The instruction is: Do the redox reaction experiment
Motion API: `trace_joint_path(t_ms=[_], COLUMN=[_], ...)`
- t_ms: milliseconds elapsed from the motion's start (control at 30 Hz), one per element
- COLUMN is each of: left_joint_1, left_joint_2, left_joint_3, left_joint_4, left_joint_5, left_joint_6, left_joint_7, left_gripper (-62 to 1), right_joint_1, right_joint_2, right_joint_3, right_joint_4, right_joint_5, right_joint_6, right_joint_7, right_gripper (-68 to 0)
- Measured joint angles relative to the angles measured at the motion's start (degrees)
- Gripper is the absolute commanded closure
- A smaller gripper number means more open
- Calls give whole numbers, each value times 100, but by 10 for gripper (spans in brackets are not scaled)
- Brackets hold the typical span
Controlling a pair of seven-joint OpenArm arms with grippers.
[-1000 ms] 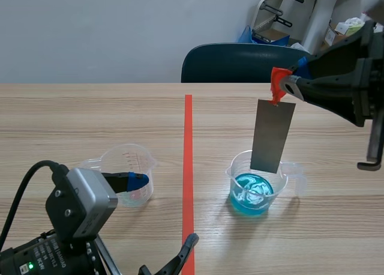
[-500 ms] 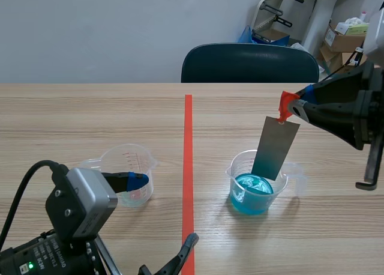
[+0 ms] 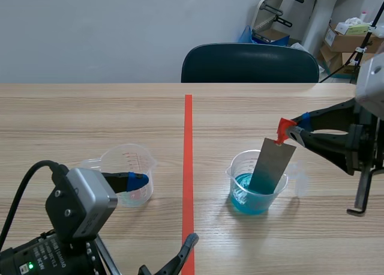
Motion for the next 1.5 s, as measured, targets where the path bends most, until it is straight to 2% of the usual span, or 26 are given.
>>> trace_joint_path(t_ms=[400, 1500], left_joint_1=[0, 0], left_joint_2=[0, 2], left_joint_3=[0, 0], left_joint_4=[0, 0], left_joint_5=[0, 0], left_joint_6=[0, 0], left_joint_7=[0, 0], left_gripper=[-623, -623], right_joint_1=[149, 149], right_joint_2=[-365, -365], right_joint_3=[-33, -48], right_joint_4=[-291, -293], right_joint_5=[-341, -341], right_joint_6=[-22, -22], right_joint_7=[234, 240], right_gripper=[-8, -8])
